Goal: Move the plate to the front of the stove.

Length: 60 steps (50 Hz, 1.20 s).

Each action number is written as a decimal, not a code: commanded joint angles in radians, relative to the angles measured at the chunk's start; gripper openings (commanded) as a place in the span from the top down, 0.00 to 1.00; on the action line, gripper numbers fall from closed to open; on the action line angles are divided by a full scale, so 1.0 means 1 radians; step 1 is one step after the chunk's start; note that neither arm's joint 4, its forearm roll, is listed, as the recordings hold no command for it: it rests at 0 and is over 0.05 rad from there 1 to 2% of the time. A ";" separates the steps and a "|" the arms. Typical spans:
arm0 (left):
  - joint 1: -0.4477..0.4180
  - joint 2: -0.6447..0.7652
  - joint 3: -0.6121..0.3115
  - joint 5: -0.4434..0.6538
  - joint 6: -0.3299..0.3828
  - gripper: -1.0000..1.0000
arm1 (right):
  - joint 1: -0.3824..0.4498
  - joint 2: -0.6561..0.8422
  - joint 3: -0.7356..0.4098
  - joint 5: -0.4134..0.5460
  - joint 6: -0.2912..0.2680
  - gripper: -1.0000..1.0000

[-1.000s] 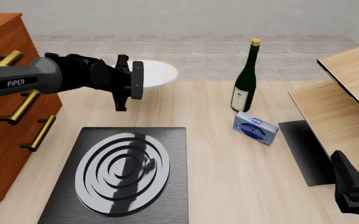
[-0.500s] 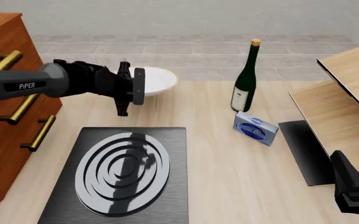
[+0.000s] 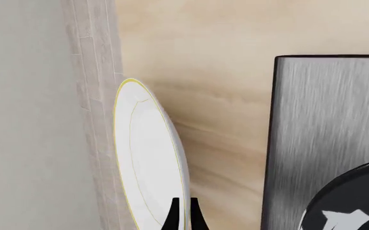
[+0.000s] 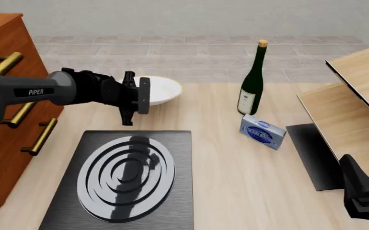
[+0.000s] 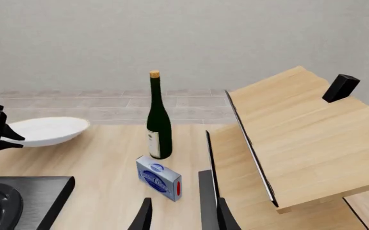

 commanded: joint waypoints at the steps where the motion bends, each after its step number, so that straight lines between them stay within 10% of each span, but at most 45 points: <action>1: 0.007 0.017 -0.009 -0.012 0.001 1.00 | 0.000 0.000 0.000 0.000 0.000 0.00; 60: 0.034 0.096 0.072 -0.092 0.042 1.00 | -0.001 0.008 0.000 -0.005 0.001 0.00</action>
